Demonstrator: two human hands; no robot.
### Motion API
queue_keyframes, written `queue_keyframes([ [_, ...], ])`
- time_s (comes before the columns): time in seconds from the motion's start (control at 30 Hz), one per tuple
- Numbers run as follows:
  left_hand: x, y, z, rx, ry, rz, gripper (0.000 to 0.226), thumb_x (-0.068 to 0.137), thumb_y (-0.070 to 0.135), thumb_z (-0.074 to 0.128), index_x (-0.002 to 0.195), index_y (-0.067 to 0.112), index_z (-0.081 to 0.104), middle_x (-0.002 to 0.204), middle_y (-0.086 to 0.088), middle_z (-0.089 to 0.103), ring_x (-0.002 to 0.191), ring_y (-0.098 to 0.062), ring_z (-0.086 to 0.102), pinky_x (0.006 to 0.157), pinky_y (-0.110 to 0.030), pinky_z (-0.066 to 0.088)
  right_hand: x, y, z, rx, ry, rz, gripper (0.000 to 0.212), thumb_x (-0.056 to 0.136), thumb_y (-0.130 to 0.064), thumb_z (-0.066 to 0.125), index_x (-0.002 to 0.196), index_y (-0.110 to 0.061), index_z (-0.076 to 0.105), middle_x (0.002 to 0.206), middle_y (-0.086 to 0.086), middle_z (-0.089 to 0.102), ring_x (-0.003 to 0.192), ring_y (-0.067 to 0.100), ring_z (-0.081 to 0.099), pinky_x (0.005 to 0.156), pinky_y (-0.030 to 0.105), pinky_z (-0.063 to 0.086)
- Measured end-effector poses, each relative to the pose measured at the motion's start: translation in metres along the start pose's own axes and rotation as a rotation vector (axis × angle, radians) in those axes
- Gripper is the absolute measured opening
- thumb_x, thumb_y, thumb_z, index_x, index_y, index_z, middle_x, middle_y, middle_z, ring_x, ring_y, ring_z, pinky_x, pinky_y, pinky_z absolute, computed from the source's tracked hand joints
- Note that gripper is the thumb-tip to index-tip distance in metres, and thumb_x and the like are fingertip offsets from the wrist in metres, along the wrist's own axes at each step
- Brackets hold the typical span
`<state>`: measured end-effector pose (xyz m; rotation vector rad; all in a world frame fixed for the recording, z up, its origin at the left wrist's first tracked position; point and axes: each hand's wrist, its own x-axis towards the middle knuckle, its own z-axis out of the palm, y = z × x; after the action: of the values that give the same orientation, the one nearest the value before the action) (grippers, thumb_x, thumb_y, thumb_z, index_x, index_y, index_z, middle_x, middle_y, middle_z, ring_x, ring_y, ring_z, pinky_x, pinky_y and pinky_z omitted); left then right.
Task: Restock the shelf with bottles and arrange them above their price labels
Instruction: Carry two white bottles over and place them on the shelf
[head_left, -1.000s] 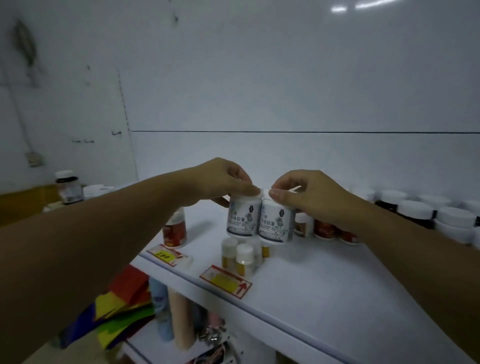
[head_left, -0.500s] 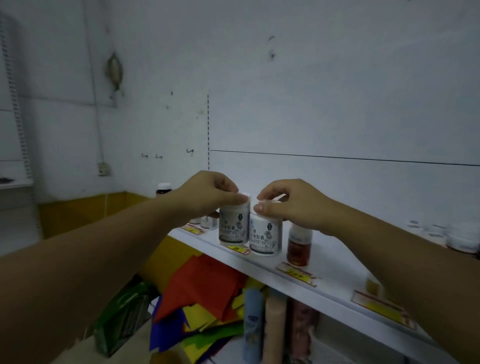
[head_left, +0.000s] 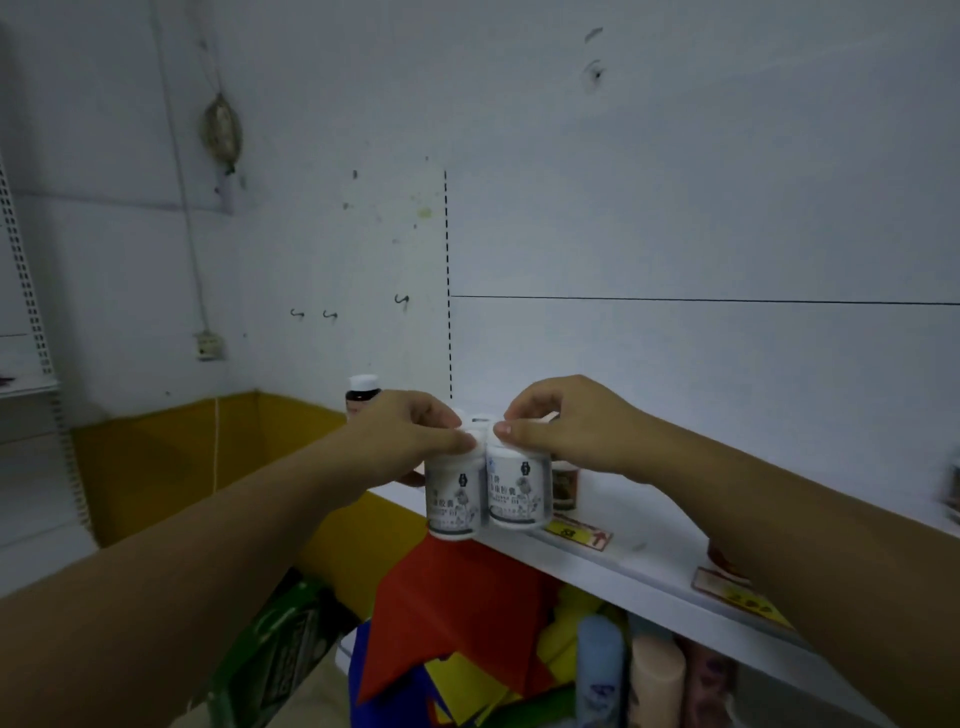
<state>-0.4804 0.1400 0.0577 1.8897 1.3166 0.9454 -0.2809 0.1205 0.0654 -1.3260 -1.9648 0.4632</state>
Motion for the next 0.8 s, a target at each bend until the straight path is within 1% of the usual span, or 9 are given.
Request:
queue_keyframes([
  [0.17,0.058,-0.002,-0.026,0.045,0.122,0.072,0.021,0.082,0.023,0.070,0.099,0.013,0.064,0.099,-0.006,0.066,0.093,-0.022,0.064,0.077,-0.039,0.059,0.063,0.016,-0.003,0.066,0.097,0.017,0.022,0.080,-0.034,0.070,0.097,-0.022,0.065,0.109,0.000,0.061,0.096,0.016,0.061,0.085,0.039,0.056],
  [0.2,0.069,-0.004,-0.032,0.029,0.157,0.091,0.022,0.082,0.021,0.070,0.101,0.012,0.064,0.100,-0.006,0.065,0.094,-0.023,0.064,0.078,-0.039,0.059,0.076,0.020,-0.002,0.072,0.134,0.022,0.023,0.079,-0.032,0.072,0.098,-0.023,0.064,0.111,0.000,0.061,0.098,0.016,0.059,0.084,0.037,0.055],
  [0.3,0.103,-0.013,-0.044,-0.022,0.293,0.168,0.025,0.082,0.020,0.070,0.105,0.012,0.064,0.105,-0.004,0.064,0.094,-0.023,0.063,0.079,-0.038,0.058,0.110,0.033,0.003,0.055,0.261,0.011,0.024,0.077,-0.027,0.072,0.098,-0.023,0.062,0.110,0.000,0.061,0.098,0.017,0.058,0.065,0.023,0.049],
  [0.33,0.114,-0.017,-0.045,-0.029,0.336,0.191,0.026,0.082,0.020,0.070,0.106,0.013,0.064,0.106,-0.003,0.064,0.092,-0.023,0.063,0.078,-0.037,0.057,0.120,0.037,0.005,0.050,0.303,0.013,0.023,0.076,-0.026,0.073,0.096,-0.024,0.061,0.108,0.000,0.062,0.097,0.017,0.058,0.061,0.022,0.046],
  [0.47,0.167,-0.028,-0.044,-0.075,0.404,0.272,0.035,0.079,0.019,0.073,0.111,0.017,0.060,0.106,0.002,0.060,0.089,-0.016,0.061,0.068,-0.024,0.054,0.159,0.052,0.008,0.036,0.424,0.068,0.021,0.075,-0.023,0.072,0.093,-0.023,0.060,0.104,0.000,0.062,0.095,0.019,0.059,0.068,0.025,0.042],
  [0.53,0.196,-0.034,-0.043,-0.132,0.351,0.279,0.041,0.077,0.017,0.075,0.115,0.017,0.058,0.106,0.001,0.059,0.090,-0.017,0.060,0.068,-0.027,0.055,0.176,0.057,0.012,0.014,0.422,0.115,0.023,0.076,-0.022,0.071,0.096,-0.022,0.060,0.105,0.000,0.061,0.097,0.020,0.059,0.065,0.024,0.042],
  [0.63,0.238,-0.048,-0.036,-0.129,0.182,0.244,0.043,0.076,0.017,0.076,0.115,0.016,0.060,0.107,-0.004,0.061,0.090,-0.019,0.060,0.071,-0.032,0.056,0.198,0.061,0.021,-0.012,0.380,0.217,0.024,0.077,-0.021,0.071,0.098,-0.019,0.060,0.104,0.000,0.058,0.095,0.019,0.056,0.057,0.022,0.042],
  [0.7,0.261,-0.058,-0.031,-0.075,0.044,0.217,0.044,0.075,0.018,0.076,0.116,0.015,0.061,0.111,-0.007,0.061,0.095,-0.022,0.061,0.073,-0.032,0.056,0.210,0.067,0.030,-0.015,0.353,0.307,0.021,0.075,-0.019,0.072,0.094,-0.015,0.062,0.097,0.001,0.058,0.090,0.018,0.056,0.061,0.023,0.045],
  [0.8,0.287,-0.071,-0.024,-0.023,-0.195,0.146,0.049,0.077,0.019,0.074,0.123,0.016,0.058,0.105,-0.003,0.057,0.097,-0.024,0.059,0.064,-0.027,0.054,0.223,0.083,0.043,-0.010,0.307,0.469,0.021,0.072,-0.016,0.075,0.088,-0.012,0.062,0.091,0.003,0.060,0.087,0.020,0.058,0.072,0.032,0.052],
])
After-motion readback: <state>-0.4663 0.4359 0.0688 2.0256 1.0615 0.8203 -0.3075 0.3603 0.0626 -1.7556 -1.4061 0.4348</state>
